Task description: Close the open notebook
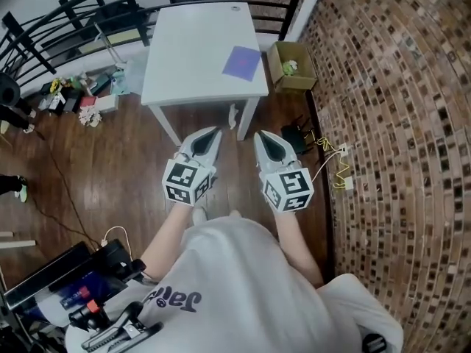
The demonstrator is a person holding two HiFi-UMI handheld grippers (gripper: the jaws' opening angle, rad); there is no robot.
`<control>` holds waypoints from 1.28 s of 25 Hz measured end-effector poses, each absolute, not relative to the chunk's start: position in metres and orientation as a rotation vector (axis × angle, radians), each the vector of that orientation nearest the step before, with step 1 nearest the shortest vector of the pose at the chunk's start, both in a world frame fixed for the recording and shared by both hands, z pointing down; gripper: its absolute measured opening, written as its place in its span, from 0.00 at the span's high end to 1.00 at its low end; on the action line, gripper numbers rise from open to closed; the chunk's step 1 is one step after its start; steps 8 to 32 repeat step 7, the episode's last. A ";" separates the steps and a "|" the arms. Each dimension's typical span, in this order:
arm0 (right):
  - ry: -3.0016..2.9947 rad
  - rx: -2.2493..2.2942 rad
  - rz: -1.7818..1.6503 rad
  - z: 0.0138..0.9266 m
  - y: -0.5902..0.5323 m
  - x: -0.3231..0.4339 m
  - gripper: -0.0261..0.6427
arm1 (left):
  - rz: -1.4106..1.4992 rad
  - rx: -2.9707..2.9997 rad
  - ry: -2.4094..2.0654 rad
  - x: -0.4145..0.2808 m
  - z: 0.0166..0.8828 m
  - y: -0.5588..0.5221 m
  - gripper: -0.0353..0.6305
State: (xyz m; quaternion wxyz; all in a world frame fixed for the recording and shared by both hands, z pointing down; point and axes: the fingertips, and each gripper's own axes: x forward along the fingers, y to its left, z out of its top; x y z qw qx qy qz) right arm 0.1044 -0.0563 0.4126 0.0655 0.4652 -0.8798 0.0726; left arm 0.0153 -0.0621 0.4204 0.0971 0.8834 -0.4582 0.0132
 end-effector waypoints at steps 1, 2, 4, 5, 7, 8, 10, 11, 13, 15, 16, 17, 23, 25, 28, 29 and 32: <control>-2.651 1.405 0.222 0.413 -0.053 0.103 0.97 | 0.028 2.598 -1.368 0.008 0.422 -0.058 0.92; -2.641 1.413 0.230 0.415 -0.051 0.103 0.97 | 0.018 2.582 -1.381 0.000 0.423 -0.055 0.92; -2.619 1.437 0.259 0.419 -0.047 0.104 0.97 | 0.011 2.561 -1.397 -0.013 0.425 -0.050 0.92; -2.609 1.449 0.273 0.422 -0.044 0.104 0.97 | 0.012 2.553 -1.399 -0.018 0.427 -0.048 0.92; -2.592 1.466 0.294 0.426 -0.037 0.105 0.97 | 0.016 2.539 -1.399 -0.027 0.431 -0.042 0.92; -2.592 1.466 0.294 0.426 -0.037 0.105 0.97 | 0.016 2.539 -1.399 -0.027 0.431 -0.042 0.92; -2.592 1.466 0.294 0.426 -0.037 0.105 0.97 | 0.016 2.539 -1.399 -0.027 0.431 -0.042 0.92; -2.592 1.466 0.294 0.426 -0.037 0.105 0.97 | 0.016 2.539 -1.399 -0.027 0.431 -0.042 0.92; -2.592 1.466 0.294 0.426 -0.037 0.105 0.97 | 0.016 2.539 -1.399 -0.027 0.431 -0.042 0.92; -2.592 1.466 0.294 0.426 -0.037 0.105 0.97 | 0.016 2.539 -1.399 -0.027 0.431 -0.042 0.92; -2.592 1.466 0.294 0.426 -0.037 0.105 0.97 | 0.016 2.539 -1.399 -0.027 0.431 -0.042 0.92; -2.592 1.466 0.294 0.426 -0.037 0.105 0.97 | 0.016 2.539 -1.399 -0.027 0.431 -0.042 0.92; -2.592 1.466 0.294 0.426 -0.037 0.105 0.97 | 0.016 2.539 -1.399 -0.027 0.431 -0.042 0.92; -2.592 1.466 0.294 0.426 -0.037 0.105 0.97 | 0.016 2.539 -1.399 -0.027 0.431 -0.042 0.92; -2.592 1.466 0.294 0.426 -0.037 0.105 0.97 | 0.016 2.539 -1.399 -0.027 0.431 -0.042 0.92; -2.592 1.466 0.294 0.426 -0.037 0.105 0.97 | 0.016 2.539 -1.399 -0.027 0.431 -0.042 0.92; -2.592 1.466 0.294 0.426 -0.037 0.105 0.97 | 0.016 2.539 -1.399 -0.027 0.431 -0.042 0.92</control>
